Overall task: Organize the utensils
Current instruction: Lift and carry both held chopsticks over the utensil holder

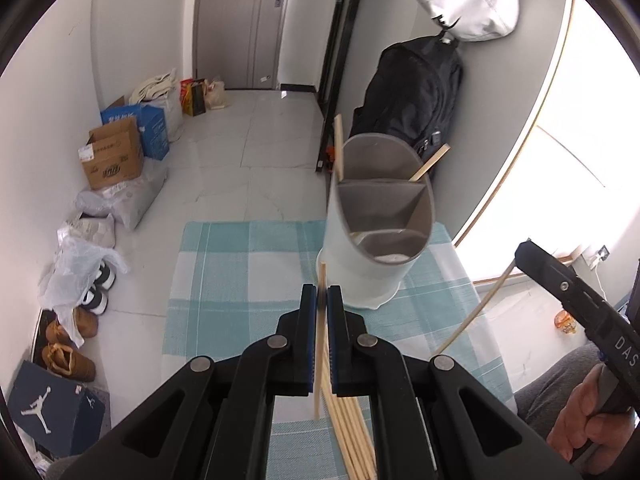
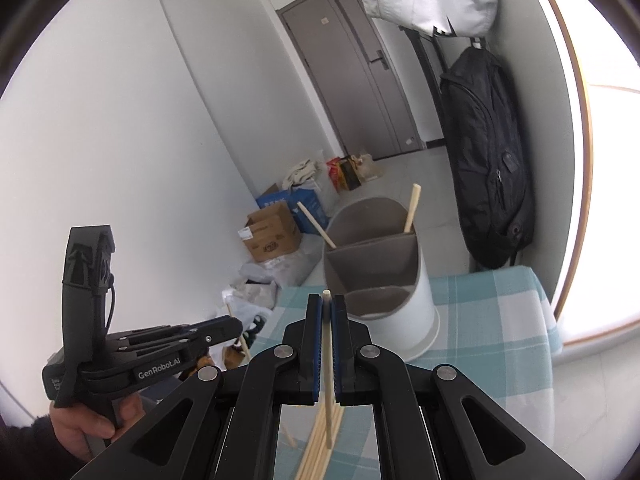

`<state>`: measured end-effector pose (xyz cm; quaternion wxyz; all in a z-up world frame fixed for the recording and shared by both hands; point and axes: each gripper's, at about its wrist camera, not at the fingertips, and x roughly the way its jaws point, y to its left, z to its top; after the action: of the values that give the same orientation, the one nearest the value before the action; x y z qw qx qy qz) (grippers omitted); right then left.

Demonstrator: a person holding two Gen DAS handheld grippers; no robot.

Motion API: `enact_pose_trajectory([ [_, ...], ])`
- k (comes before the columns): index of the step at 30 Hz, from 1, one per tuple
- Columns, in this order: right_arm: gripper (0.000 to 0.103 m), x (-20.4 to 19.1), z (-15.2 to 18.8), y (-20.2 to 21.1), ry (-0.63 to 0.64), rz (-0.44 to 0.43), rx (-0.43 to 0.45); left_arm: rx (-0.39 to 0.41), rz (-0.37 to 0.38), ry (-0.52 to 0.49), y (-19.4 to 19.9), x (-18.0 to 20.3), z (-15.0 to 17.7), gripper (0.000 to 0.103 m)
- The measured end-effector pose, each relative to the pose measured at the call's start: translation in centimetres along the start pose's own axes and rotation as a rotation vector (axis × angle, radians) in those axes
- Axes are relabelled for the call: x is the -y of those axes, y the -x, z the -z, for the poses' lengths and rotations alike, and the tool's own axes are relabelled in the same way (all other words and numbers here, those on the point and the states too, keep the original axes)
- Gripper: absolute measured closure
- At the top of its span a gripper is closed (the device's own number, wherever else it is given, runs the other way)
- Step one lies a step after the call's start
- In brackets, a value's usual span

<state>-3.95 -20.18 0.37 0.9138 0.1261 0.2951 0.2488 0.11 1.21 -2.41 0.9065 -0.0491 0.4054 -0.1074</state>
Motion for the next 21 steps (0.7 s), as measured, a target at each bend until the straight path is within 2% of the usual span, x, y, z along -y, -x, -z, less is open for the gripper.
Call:
enact_pose_trajectory([
  [10, 0.099, 0.3, -3.5, 0.3, -0.002, 0.008, 0.031, 0.029, 0.048, -0.017, 1.5, 1.3, -3.5, 0.102],
  [21, 0.099, -0.7, -11.4, 0.0, 0.064, 0.007, 0.073, 0.077, 0.103, -0.015, 4.1, 2.1, -9.7, 0.102],
])
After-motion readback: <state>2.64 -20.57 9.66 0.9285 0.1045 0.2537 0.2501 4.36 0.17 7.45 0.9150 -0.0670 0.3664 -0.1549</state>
